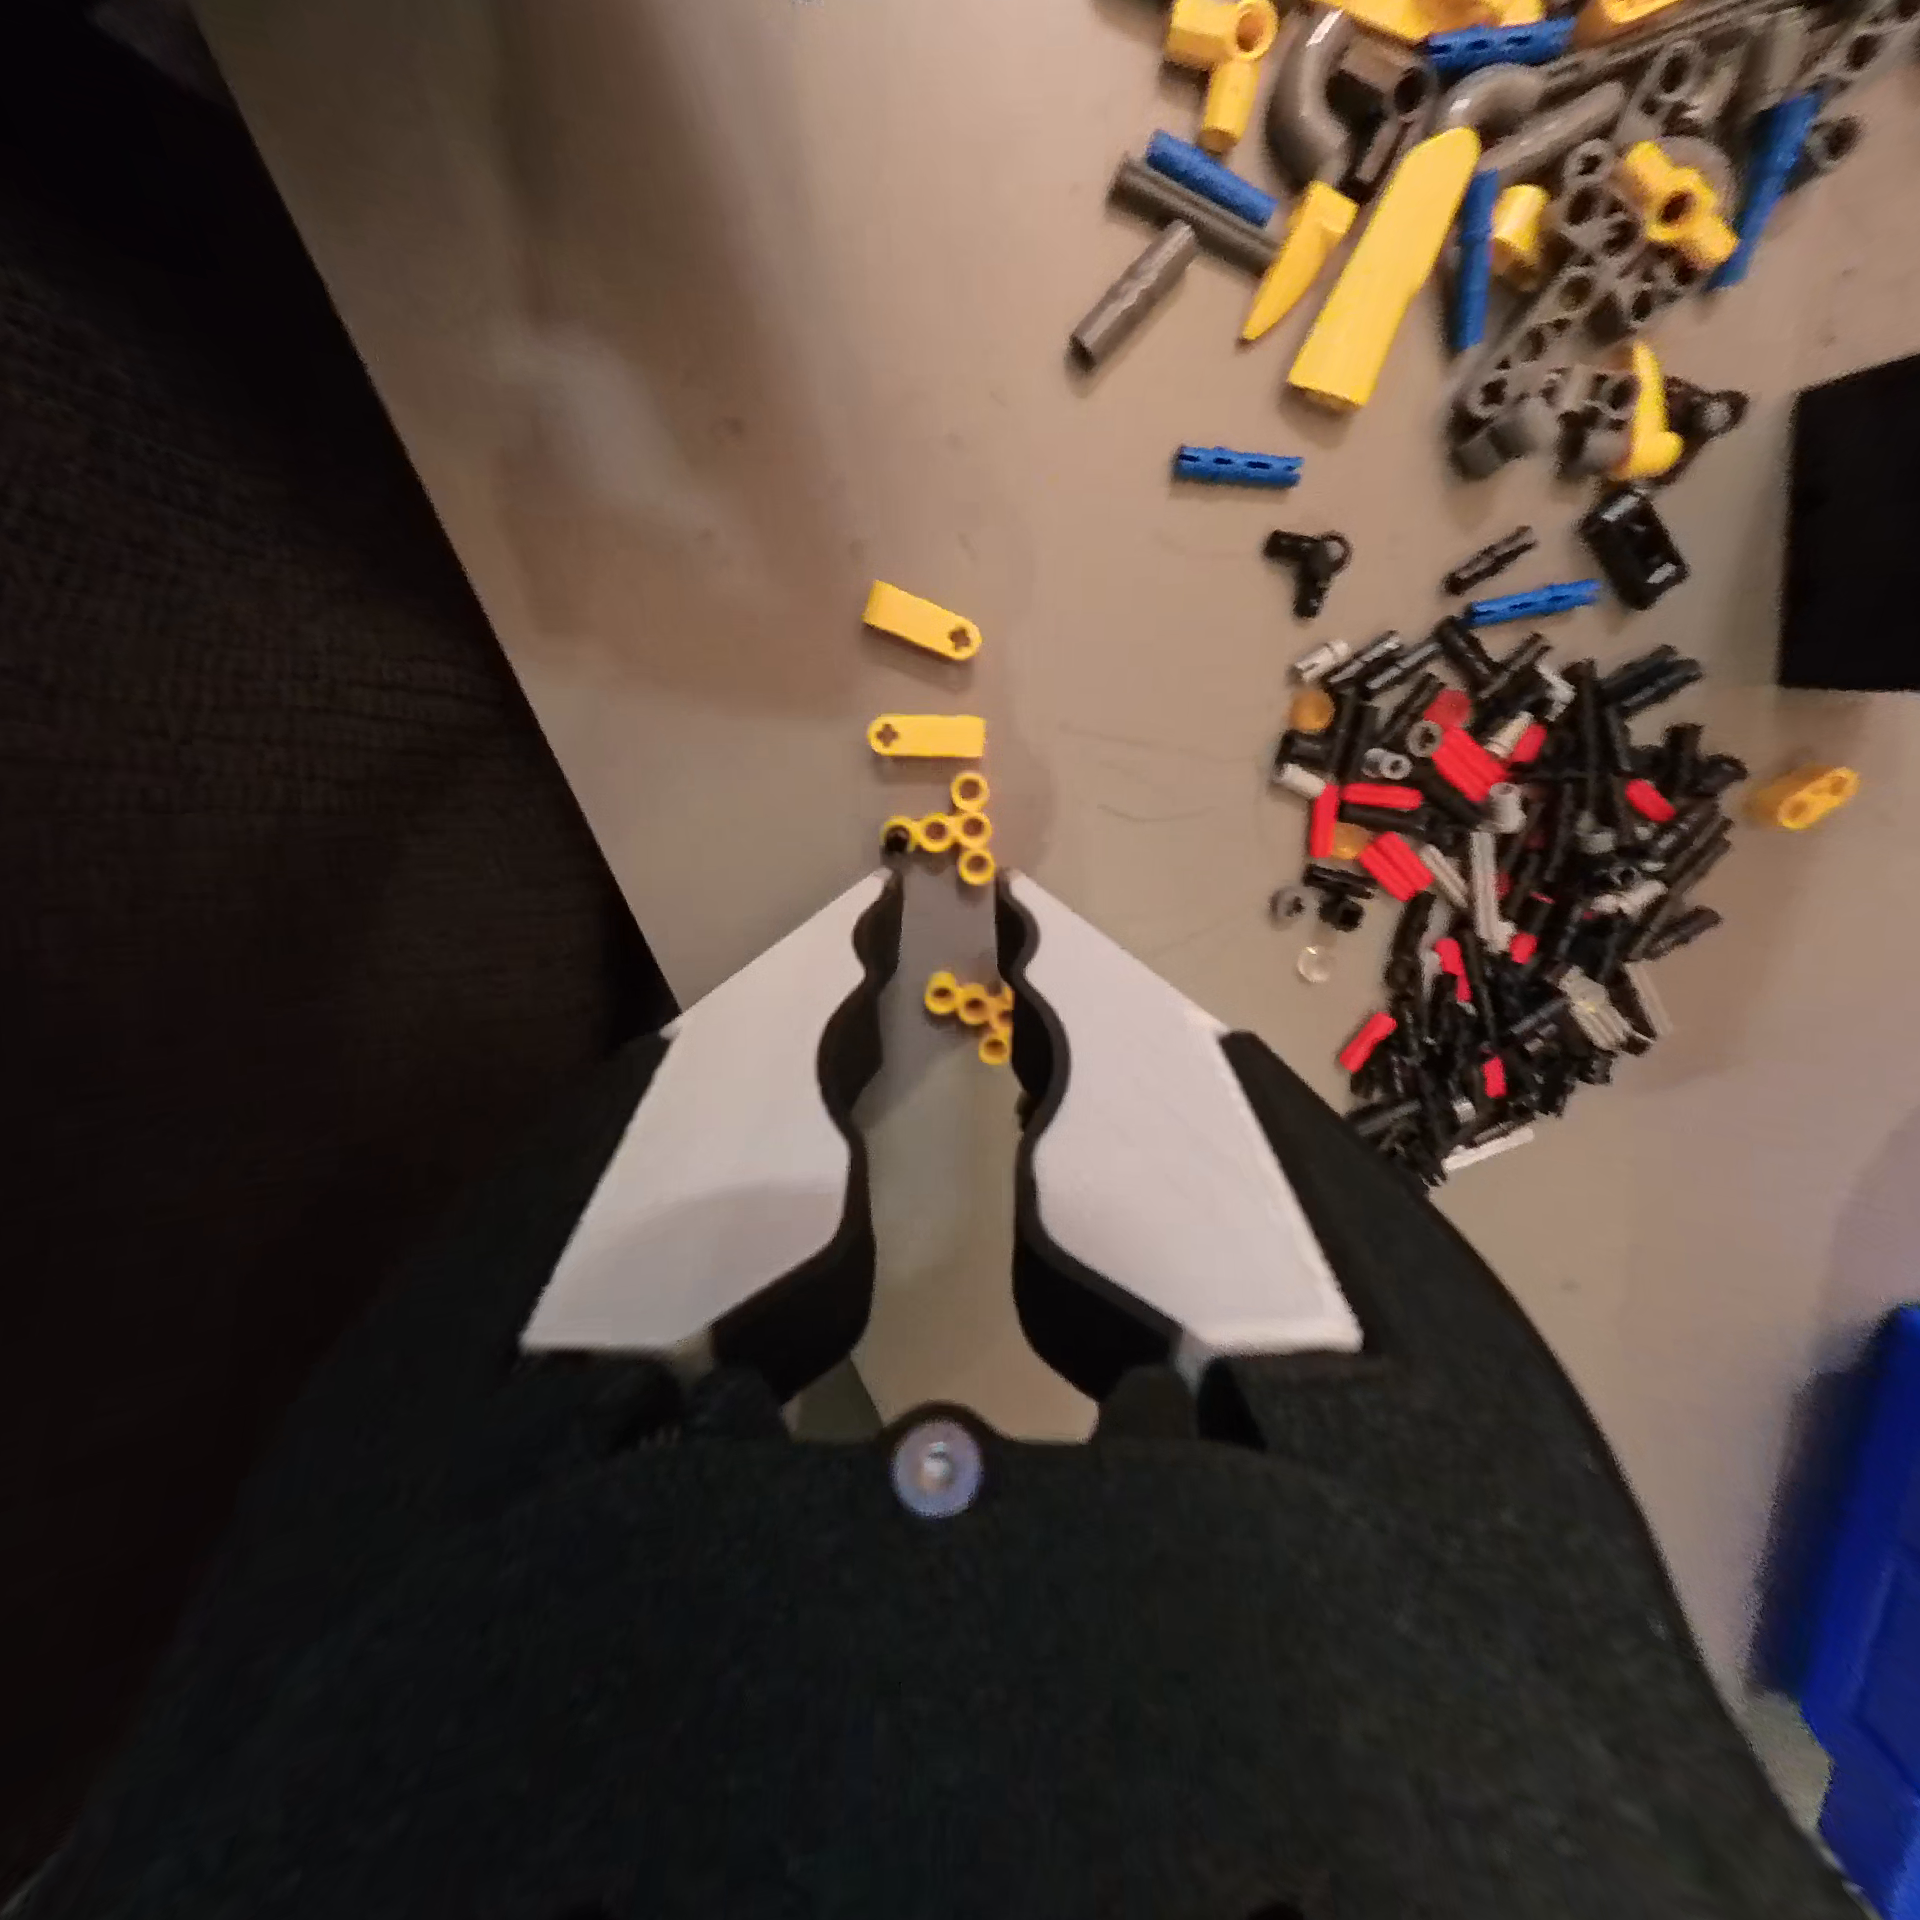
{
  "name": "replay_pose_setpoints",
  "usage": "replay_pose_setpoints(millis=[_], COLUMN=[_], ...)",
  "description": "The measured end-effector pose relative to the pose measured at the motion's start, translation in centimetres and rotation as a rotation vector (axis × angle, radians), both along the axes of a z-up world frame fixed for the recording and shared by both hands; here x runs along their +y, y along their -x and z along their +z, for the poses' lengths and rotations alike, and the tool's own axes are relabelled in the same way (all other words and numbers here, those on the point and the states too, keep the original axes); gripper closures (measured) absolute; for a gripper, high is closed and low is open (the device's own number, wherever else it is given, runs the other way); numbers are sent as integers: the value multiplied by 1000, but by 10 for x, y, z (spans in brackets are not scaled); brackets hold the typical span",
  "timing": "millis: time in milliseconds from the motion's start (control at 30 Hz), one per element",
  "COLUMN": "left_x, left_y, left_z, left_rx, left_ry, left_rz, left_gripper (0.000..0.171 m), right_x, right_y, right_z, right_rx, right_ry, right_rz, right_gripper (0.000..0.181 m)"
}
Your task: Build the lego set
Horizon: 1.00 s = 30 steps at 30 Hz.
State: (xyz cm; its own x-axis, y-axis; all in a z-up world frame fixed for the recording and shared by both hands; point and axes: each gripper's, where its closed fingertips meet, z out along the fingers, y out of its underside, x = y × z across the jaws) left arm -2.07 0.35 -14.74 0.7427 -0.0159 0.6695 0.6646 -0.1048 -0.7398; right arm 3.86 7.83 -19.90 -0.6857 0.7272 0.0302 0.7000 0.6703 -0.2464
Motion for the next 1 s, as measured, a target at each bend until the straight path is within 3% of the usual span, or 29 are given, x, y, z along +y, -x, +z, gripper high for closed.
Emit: replay_pose_setpoints(millis=[100, 333, 467, 1000], left_x=[0, 5, 9, 20], left_y=[-1, -6, -8, -25], left_z=[0, -4, -10, -9], left_rx=[10, 38, 73, 122], left_ry=[1, 36, 88, 128], left_rz=[-4, -23, -26, -37], left_gripper=[171, 171, 171, 171], right_x=[20, 105, 120, 108], right_y=[3, -22, -37, -26], right_z=[7, 18, 11, -23], right_rx=[71, 155, 182, 268], right_ry=[6, 4, 100, 78], right_rz=[-75, -361, -471, -336], right_gripper=[164, 169, 172, 177])
